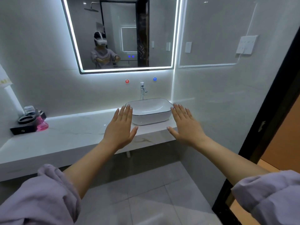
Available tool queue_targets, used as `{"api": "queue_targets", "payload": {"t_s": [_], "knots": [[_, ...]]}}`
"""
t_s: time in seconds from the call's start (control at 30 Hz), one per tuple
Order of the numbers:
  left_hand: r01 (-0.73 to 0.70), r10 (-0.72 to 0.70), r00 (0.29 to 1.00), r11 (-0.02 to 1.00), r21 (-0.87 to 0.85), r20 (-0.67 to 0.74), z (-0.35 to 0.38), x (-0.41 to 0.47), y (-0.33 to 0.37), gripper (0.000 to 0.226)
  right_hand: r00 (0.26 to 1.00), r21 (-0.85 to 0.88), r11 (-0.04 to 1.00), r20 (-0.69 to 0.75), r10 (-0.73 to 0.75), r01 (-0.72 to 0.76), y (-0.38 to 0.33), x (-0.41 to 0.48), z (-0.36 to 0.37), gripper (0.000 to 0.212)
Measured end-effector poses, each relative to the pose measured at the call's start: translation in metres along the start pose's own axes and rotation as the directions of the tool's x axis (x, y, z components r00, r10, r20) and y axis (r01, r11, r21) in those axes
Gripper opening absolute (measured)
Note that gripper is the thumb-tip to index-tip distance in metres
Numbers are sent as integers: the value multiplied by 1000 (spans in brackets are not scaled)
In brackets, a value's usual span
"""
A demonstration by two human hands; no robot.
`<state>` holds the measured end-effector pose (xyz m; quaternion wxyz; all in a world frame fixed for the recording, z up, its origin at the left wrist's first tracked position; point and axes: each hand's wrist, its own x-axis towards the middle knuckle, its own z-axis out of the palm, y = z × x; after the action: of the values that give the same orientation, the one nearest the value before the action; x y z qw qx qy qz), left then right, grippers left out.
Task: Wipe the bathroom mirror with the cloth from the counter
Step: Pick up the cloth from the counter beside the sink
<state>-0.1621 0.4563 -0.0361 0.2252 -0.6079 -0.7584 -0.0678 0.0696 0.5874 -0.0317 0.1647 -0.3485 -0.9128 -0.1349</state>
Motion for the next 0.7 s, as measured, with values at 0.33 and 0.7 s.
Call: {"api": "queue_targets", "payload": {"t_s": [0.33,0.7], "knots": [[161,-161,985,987,17,54,72,137,37,81,993,29,993,19,-112,112,132,115,69,76],[220,-220,975,975,21,41,106,208,65,81,990,97,987,44,-131,127,204,175,117,76]]}}
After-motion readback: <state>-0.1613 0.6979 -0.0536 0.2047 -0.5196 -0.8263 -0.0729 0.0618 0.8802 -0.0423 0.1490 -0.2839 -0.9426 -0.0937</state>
